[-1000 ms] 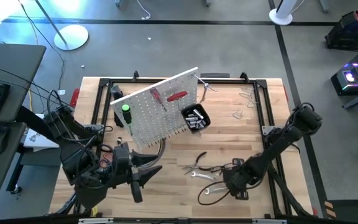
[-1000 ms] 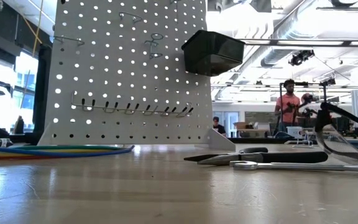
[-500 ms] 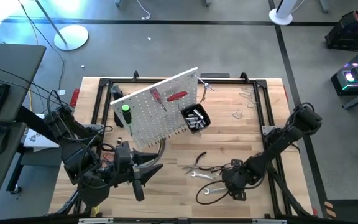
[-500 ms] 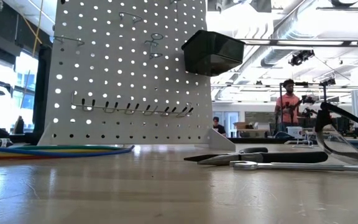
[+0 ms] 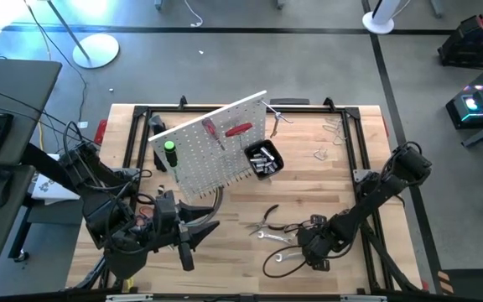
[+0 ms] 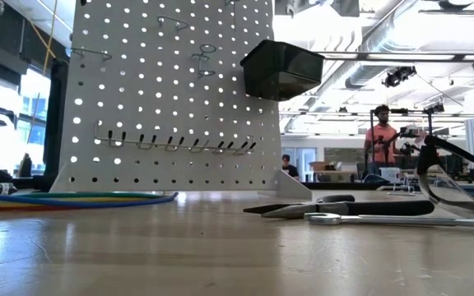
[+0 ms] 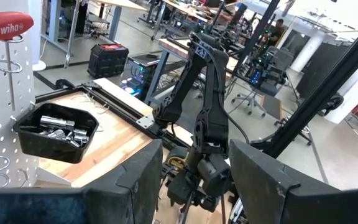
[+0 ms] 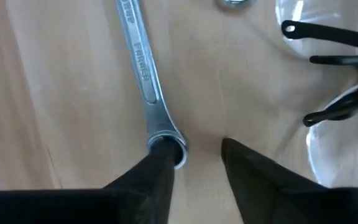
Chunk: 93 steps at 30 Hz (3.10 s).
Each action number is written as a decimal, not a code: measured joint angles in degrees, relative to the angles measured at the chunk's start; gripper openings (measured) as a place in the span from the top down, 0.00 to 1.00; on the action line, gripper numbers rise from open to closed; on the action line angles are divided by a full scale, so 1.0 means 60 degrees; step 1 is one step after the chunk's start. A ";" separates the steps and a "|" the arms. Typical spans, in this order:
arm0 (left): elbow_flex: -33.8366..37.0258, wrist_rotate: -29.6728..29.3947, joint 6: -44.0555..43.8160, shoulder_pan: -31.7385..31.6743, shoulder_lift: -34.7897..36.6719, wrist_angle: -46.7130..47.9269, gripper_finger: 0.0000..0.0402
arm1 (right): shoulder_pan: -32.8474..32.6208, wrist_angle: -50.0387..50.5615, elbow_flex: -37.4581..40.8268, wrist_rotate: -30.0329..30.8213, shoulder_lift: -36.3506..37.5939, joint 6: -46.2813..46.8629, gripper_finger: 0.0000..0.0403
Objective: Hang tools onto peg board
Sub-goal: Hang the wrench on the peg board
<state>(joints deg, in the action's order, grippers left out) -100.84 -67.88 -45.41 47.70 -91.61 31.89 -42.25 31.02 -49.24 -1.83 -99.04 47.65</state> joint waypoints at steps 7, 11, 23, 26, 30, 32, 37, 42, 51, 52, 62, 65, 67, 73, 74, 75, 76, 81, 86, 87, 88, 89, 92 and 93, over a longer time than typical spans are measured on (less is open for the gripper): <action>0.0000 -0.0001 0.0126 0.0004 0.0000 -0.0155 0.55 | -0.0017 0.0596 -0.0065 0.0380 -0.0038 -0.0601 0.96; 0.0000 -0.0007 0.0633 0.0004 0.0000 -0.0560 0.55 | -0.0002 0.1020 -0.0406 0.0208 -0.0009 -0.0722 0.99; 0.0000 -0.0315 0.3263 -0.0079 0.0026 -0.2695 0.55 | -0.0345 0.4385 -0.2946 0.1262 0.1136 -0.0760 1.00; -0.0003 -0.0349 0.4482 -0.0149 0.0075 -0.3422 0.55 | -0.0347 0.5648 -0.3875 0.1657 0.1487 -0.0727 1.00; -0.0004 -0.0307 0.6553 -0.0235 0.0076 -0.4619 0.55 | -0.0469 0.6785 -0.5422 0.2898 0.1954 -0.0388 1.00; -0.0004 -0.0284 0.7539 -0.0305 0.0076 -0.5416 0.53 | -0.0476 0.7168 -0.6195 0.3635 0.2206 -0.0010 1.00; -0.0007 -0.0300 0.8319 -0.0407 0.0075 -0.6215 0.48 | -0.0541 0.7133 -0.7794 0.5666 0.2615 0.0619 1.00; -0.0006 -0.0039 0.7332 -0.0430 0.0022 -0.6214 0.42 | -0.0508 0.7551 -0.8858 0.5845 0.2637 -0.0095 1.00; -0.0007 0.3923 0.0389 -0.1159 0.0007 -0.3977 0.41 | -0.0053 0.8562 -0.8898 0.3038 0.1833 -0.3291 1.00; -0.0007 0.4667 -0.0831 -0.1359 -0.0061 -0.3285 0.41 | 0.0019 0.8569 -0.8898 0.2740 0.1618 -0.3743 1.00; -0.0014 0.9969 -0.3761 -0.3138 -0.1634 -0.1479 0.41 | 0.0616 0.7206 -0.8887 0.1772 -0.0020 -0.7524 1.00; -0.0004 1.1082 -0.4042 -0.3488 -0.2214 -0.1547 0.41 | 0.0807 0.6868 -0.9046 0.1792 -0.0104 -0.7753 1.00; 0.0000 1.1380 -0.4357 -0.3555 -0.2459 -0.1536 0.41 | 0.0883 0.6837 -0.9243 0.1837 -0.0110 -0.7767 1.00; -0.0007 1.1577 -0.4556 -0.3638 -0.2843 -0.2991 0.41 | 0.0956 0.7065 -0.9673 0.2153 -0.0118 -0.8202 1.00; -0.0007 1.1571 -0.4588 -0.3657 -0.2906 -0.3338 0.41 | 0.0985 0.7082 -0.9660 0.2225 -0.0121 -0.8241 1.00; -0.0007 1.1581 -0.4656 -0.3683 -0.2940 -0.3521 0.41 | 0.1034 0.7087 -0.9653 0.2289 -0.0129 -0.8268 1.00; -0.0007 1.1587 -0.4791 -0.3701 -0.2988 -0.3584 0.41 | 0.1087 0.7067 -0.9652 0.2307 -0.0141 -0.8275 1.00; -0.0006 1.2534 -0.5630 -0.3770 -0.3524 -0.3593 0.41 | 0.1254 0.6966 -0.9640 0.2560 -0.0199 -0.8331 1.00; -0.0004 1.2856 -0.5694 -0.3780 -0.3608 -0.3870 0.41 | 0.1297 0.7021 -0.9639 0.2564 -0.0202 -0.8351 1.00; -0.0004 1.2852 -0.5592 -0.3792 -0.3552 -0.3911 0.41 | 0.1298 0.7005 -0.9641 0.2566 -0.0202 -0.8360 1.00; -0.0004 1.2809 -0.5484 -0.3814 -0.3498 -0.4036 0.42 | 0.1298 0.6986 -0.9640 0.2566 -0.0202 -0.8366 1.00; -0.0004 1.2748 -0.5403 -0.3817 -0.3428 -0.4160 0.42 | 0.1298 0.6959 -0.9641 0.2566 -0.0202 -0.8366 1.00; -0.0004 1.2704 -0.5100 -0.3901 -0.3160 -0.4337 0.43 | 0.1298 0.6951 -0.9639 0.2564 -0.0202 -0.8370 1.00; -0.0004 1.2692 -0.5007 -0.3926 -0.3080 -0.4287 0.43 | 0.1298 0.6943 -0.9641 0.2566 -0.0202 -0.8370 1.00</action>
<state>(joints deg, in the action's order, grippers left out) -100.86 8.27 -75.45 24.15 -110.09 6.17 -34.46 72.67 -107.09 13.56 -100.25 -2.57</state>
